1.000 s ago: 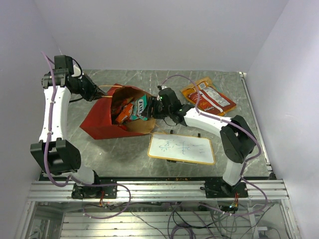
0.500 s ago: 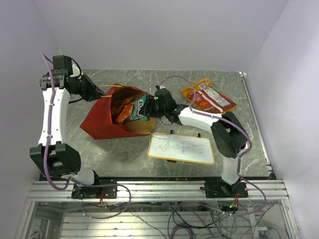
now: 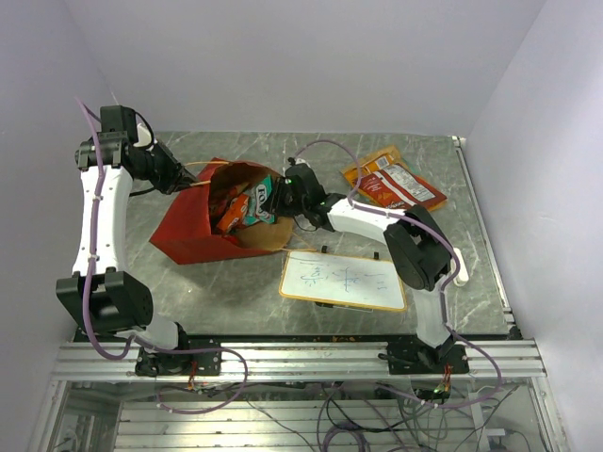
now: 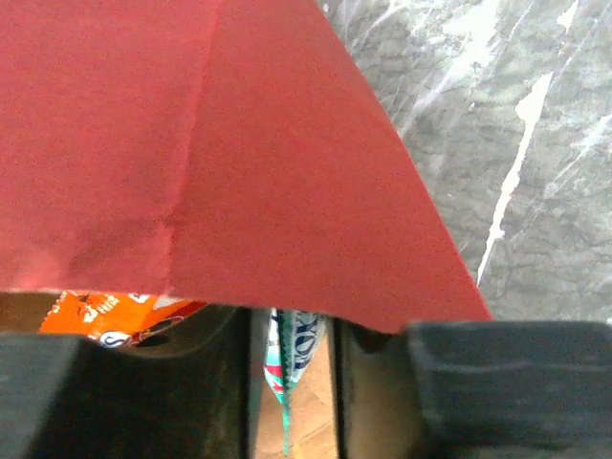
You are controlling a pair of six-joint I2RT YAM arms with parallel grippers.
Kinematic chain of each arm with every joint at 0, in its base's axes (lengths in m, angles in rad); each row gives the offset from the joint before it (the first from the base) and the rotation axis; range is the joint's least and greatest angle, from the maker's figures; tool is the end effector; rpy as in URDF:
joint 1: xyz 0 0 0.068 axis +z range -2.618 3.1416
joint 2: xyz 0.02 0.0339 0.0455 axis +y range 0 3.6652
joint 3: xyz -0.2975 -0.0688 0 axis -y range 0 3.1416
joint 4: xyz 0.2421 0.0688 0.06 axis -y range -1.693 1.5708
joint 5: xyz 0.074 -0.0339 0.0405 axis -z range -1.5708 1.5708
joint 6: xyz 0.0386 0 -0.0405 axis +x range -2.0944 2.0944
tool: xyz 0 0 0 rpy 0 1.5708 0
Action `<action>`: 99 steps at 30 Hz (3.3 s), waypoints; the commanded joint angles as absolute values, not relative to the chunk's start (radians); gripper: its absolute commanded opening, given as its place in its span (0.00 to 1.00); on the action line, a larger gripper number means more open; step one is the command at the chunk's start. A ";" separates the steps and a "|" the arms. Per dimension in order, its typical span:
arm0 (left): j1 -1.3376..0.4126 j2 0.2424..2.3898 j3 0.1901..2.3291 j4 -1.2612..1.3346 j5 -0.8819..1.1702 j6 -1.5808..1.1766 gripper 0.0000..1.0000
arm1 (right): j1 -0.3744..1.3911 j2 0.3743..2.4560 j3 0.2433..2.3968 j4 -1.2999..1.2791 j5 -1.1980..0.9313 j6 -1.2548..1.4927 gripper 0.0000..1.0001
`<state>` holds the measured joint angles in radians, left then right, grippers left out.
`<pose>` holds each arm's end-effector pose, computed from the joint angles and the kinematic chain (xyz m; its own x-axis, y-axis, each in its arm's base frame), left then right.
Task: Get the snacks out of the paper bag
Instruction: Take out the snack from the paper bag, then place the snack at the center of the board.
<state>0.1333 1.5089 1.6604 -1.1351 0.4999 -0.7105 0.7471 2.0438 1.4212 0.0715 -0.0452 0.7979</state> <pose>0.2915 0.0204 0.4165 -0.7211 -0.6742 -0.1597 -0.4270 0.6140 -0.6638 0.3532 0.3295 0.2270 -0.7744 0.2575 -0.5779 -0.2187 0.7482 0.6264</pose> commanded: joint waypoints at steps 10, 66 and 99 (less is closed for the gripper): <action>0.128 1.505 1.685 -1.109 0.474 -0.731 0.07 | 0.744 1.940 1.469 0.032 -0.168 0.712 0.00; 0.121 1.586 1.711 -1.069 0.499 -0.737 0.07 | 0.145 1.804 1.481 -0.144 0.178 -0.787 0.00; 0.113 1.564 1.681 -1.060 0.530 -0.708 0.07 | 0.337 1.939 1.264 -0.128 0.166 -0.667 0.08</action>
<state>0.1223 1.5822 1.6894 -1.0744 0.5098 -0.7296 0.3202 1.9053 1.2385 -0.1028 0.1341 -0.7723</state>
